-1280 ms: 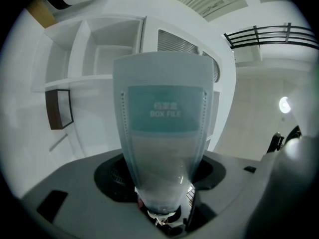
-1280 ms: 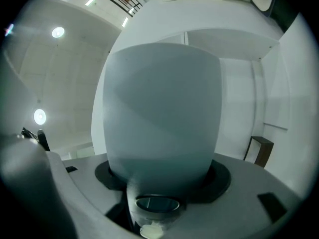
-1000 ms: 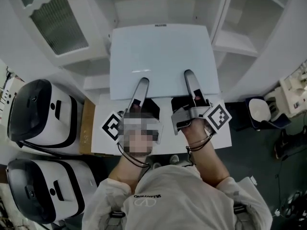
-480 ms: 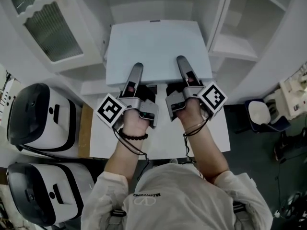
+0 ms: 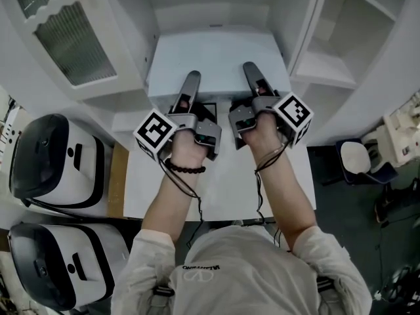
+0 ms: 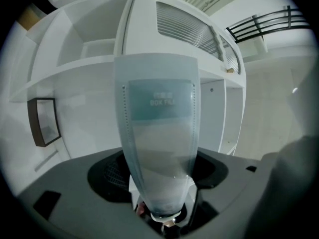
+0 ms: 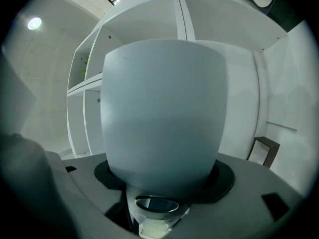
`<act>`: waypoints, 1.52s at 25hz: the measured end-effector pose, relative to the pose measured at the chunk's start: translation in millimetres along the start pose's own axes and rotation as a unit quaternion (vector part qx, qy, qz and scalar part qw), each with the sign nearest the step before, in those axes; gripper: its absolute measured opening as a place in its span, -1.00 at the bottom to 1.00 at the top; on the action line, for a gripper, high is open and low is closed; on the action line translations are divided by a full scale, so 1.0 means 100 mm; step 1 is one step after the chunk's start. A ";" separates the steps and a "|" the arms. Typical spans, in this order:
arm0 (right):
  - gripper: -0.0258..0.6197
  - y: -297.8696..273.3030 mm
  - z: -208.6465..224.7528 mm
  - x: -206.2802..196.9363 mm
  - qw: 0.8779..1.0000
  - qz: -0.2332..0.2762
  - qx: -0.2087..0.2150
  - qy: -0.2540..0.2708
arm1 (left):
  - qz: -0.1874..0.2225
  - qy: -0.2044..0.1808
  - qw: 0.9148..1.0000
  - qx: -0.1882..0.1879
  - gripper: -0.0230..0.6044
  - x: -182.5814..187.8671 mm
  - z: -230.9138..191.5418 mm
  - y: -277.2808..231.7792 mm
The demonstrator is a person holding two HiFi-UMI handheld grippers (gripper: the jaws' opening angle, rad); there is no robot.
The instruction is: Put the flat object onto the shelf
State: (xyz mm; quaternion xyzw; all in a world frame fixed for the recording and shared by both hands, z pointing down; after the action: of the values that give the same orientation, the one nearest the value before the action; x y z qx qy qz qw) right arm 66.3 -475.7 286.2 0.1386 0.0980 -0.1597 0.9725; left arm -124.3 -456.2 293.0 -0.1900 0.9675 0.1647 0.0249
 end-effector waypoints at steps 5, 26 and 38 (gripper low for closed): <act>0.09 -0.08 -0.01 0.03 1.000 -0.008 -0.001 0.001 | -0.009 -0.022 1.000 -0.003 0.10 0.01 0.02 -0.02; 0.33 0.57 -0.21 -0.12 0.978 -0.033 0.059 0.196 | -0.021 -0.023 0.998 -0.048 0.17 -0.25 0.11 0.47; 0.33 0.24 -0.17 0.10 0.982 -0.054 0.024 0.179 | -0.034 -0.056 0.997 -0.041 -0.15 -0.30 0.03 0.19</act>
State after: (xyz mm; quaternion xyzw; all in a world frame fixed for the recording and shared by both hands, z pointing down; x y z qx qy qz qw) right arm 81.6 -451.4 273.1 0.1826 0.2742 -0.1866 0.9255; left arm -104.2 -427.8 299.1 -0.2139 0.9500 0.2140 0.0770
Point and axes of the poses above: the fingertips, and each gripper's own axes: y backward along the fingers, z to its right, x out of its top, the point moved 6 cm from there along y, backward along the fingers, and after that the axes turned 7 degrees about y, right-handed, at the moved point
